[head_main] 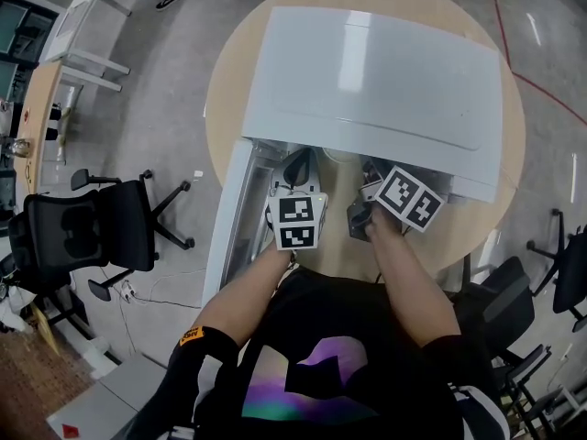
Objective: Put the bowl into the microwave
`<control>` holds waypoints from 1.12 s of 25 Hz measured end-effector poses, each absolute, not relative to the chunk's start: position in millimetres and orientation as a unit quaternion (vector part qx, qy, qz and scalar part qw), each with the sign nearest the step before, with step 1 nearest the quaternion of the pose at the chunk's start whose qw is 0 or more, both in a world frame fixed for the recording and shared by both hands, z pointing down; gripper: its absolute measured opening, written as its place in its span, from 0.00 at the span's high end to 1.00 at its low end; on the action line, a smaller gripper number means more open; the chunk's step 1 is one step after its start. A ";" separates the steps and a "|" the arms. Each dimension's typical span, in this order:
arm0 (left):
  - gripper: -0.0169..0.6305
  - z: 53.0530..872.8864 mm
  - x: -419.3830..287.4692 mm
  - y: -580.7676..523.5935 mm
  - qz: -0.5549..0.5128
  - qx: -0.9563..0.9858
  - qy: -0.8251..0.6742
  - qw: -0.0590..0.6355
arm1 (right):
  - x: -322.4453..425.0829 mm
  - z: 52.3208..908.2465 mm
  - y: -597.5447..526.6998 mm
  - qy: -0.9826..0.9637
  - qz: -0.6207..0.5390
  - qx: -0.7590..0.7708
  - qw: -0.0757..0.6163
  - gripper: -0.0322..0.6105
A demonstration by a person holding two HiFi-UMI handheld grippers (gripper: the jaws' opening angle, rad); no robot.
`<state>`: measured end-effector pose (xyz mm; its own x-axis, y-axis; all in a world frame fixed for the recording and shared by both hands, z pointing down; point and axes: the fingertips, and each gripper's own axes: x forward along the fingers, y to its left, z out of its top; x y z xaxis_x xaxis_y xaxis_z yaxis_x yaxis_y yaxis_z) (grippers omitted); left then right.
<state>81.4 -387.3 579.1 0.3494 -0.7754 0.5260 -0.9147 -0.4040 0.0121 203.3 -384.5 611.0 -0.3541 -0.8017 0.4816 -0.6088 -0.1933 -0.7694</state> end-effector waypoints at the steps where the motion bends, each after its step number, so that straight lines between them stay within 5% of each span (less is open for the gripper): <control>1: 0.90 579.9 83.1 -388.5 0.227 0.808 -0.521 0.153 | 204.3 610.9 -386.1 0.626 -0.530 -0.564 0.094 0.87; 28: 0.90 596.6 101.3 -418.1 0.239 0.818 -0.500 0.157 | 231.8 627.9 -399.2 0.572 -0.489 -0.633 0.183 0.87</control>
<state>101.3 -418.1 596.6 0.3864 -0.7422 0.5476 -0.8923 -0.4511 0.0181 231.8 -399.2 627.9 -0.1318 -0.9026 0.4098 -0.5452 -0.2793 -0.7904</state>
